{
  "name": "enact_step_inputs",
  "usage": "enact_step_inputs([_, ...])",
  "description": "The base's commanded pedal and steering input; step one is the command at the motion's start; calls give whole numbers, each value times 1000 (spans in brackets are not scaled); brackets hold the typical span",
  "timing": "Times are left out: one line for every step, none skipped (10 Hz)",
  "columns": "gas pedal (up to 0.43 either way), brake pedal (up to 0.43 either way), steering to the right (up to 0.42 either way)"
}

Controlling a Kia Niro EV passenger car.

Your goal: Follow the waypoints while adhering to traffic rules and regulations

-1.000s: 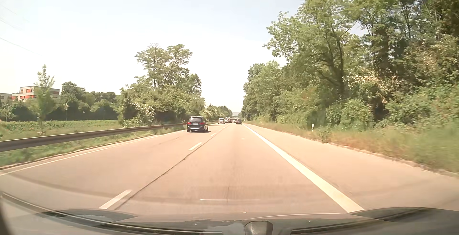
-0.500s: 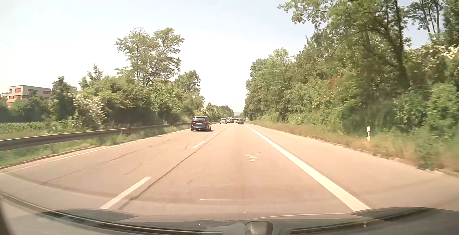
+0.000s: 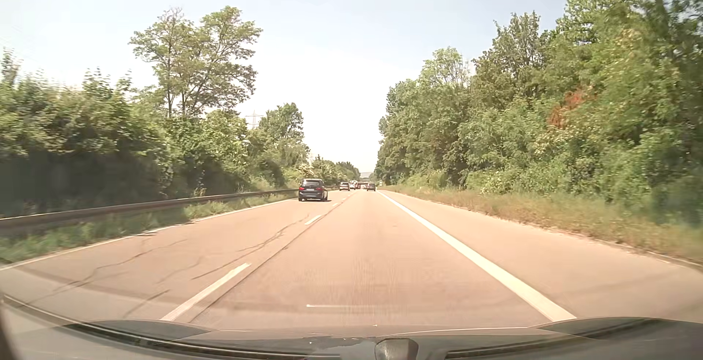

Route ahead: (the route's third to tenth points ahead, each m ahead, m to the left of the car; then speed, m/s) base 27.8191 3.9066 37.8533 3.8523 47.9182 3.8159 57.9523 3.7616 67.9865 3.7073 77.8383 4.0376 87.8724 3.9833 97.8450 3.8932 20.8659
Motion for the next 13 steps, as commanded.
enact_step_inputs([110, 0, -2])
enact_step_inputs([110, 0, -1])
enact_step_inputs([110, 0, -2])
enact_step_inputs([110, 0, -2])
enact_step_inputs([110, 0, -2])
enact_step_inputs([110, 0, -1])
enact_step_inputs([110, 0, -1])
enact_step_inputs([110, 0, 0])
enact_step_inputs([110, 0, 1])
enact_step_inputs([110, 0, 1])
enact_step_inputs([110, 0, 1])
enact_step_inputs([110, 0, 1])
enact_step_inputs([110, 0, 1])
